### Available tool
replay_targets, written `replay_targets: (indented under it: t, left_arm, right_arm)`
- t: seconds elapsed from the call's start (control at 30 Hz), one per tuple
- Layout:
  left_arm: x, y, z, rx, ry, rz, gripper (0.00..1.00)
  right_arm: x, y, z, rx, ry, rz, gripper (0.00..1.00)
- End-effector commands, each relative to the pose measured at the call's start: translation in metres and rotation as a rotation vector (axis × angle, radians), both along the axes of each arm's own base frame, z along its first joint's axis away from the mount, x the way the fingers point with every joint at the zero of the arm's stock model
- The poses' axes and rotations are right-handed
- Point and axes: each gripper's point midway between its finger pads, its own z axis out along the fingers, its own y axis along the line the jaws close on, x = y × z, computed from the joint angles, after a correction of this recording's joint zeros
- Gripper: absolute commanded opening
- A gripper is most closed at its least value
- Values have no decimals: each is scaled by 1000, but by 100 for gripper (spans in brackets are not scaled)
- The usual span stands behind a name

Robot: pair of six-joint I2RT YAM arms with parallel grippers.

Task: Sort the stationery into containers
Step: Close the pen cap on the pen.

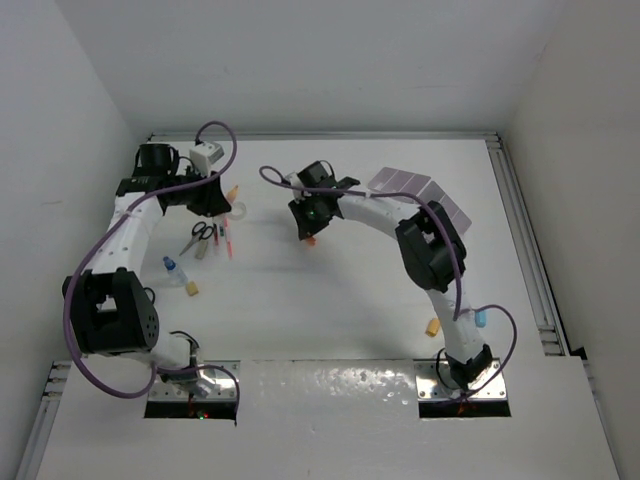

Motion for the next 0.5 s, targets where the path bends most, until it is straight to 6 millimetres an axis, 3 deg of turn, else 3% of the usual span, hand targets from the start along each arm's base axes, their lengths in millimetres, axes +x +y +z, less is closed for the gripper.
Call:
replay_targets:
  t: [0.0,0.1,0.13,0.17,0.2,0.23,0.27,0.3,0.37,0.4,0.47]
  left_arm:
    - [-13,-38,46,-71,-99,-150,0]
    - [-29,-55,73,-54,-214,-260,0]
    - [-32,-58,88,-35,-285,-259,0]
    - [-38,-68,93,-47,-304,-281,0]
    - [-43,-75,99,-55,-329,-290,0]
    - [-50,-79,110,-76,-360,-283,0]
    - [-47,-84,121,-90,-413,-281,0]
    - [-52,-94,116,-139,-379,-271,0]
    - [-55,-105,120,-178,-410,-287,0]
    - [-60,-115,120,-194,-412,-323,0]
    - [-60,-122,113,-201,-422,-340,0]
  right_arm:
    - [29,3,115,251,-142,-41,0]
    - [39,-8,172,407,-235,-46,0]
    - [34,-14,189,469,-236,-68,0]
    - [33,-18,197,515,-236,-68,0]
    - [38,-21,223,619,-279,-32,0]
    - [32,-27,219,665,-244,-55,0]
    - [29,-33,244,725,-282,-54,0]
    - [38,-43,265,786,-344,-69,0]
    - [35,-55,273,838,-344,-111,0]
    - [32,-65,298,874,-414,-97,0]
    - [27,-76,305,873,-456,-101,0]
